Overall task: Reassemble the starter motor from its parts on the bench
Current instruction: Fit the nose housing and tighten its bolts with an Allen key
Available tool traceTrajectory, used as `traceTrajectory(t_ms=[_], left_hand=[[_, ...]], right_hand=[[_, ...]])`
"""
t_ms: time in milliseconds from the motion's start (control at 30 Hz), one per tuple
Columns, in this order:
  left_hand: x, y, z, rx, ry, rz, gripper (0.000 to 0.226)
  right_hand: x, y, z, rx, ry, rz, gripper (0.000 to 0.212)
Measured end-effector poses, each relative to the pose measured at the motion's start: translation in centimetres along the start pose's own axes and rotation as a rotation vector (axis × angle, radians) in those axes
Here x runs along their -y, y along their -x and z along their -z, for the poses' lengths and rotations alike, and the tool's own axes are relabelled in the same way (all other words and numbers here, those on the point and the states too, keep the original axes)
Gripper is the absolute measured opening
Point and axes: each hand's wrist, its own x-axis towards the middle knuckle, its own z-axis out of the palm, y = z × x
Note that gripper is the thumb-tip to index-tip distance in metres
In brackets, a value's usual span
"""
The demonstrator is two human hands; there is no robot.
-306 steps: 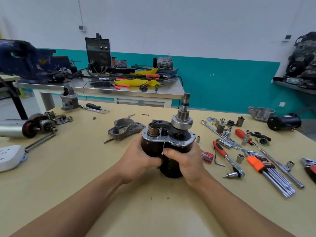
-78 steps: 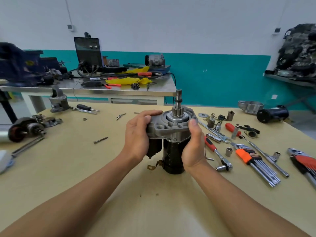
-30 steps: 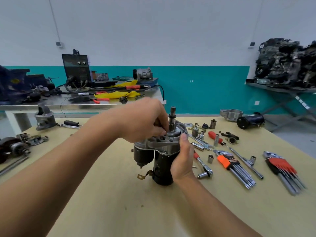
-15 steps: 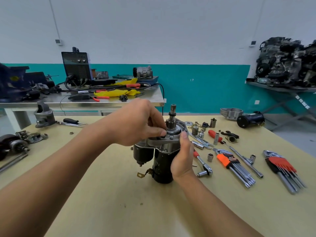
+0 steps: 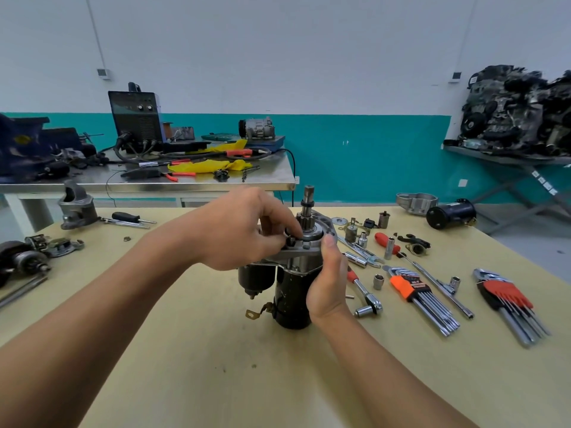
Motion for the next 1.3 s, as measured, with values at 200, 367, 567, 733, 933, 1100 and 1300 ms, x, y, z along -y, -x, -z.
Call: traceTrajectory(t_ms=[200, 367, 567, 733, 933, 1100, 1300], left_hand=[[0.6, -0.4, -1.3, -0.135, 0.152, 0.001, 0.009], [1.3, -0.2, -1.4, -0.207, 0.208, 0.030, 0.014], [1.7, 0.2, -0.3, 0.000, 0.167, -0.067, 0.035], [1.3, -0.2, -1.6, -0.167, 0.167, -0.011, 0.010], [2.1, 0.1, 0.3, -0.070, 0.320, -0.049, 0.042], [9.1, -2.1, -0.9, -0.430, 0.302, 0.278, 0.049], [17.8, -3.3, -7.2, -0.029, -0.149, 0.542, 0.039]], right_hand=[[0.0, 0.0, 0.1, 0.045, -0.051, -0.015, 0.074], [-0.2, -0.2, 0.3, 0.075, -0.055, -0.012, 0.058], [-0.1, -0.1, 0.2, 0.054, -0.043, -0.001, 0.076], [-0.3, -0.3, 0.4, 0.078, -0.026, -0.023, 0.051], [0.1, -0.1, 0.0, 0.007, -0.013, -0.022, 0.070], [0.2, -0.2, 0.3, -0.010, 0.039, -0.009, 0.065], [0.4, -1.3, 2.2, 0.037, -0.146, -0.061, 0.044]])
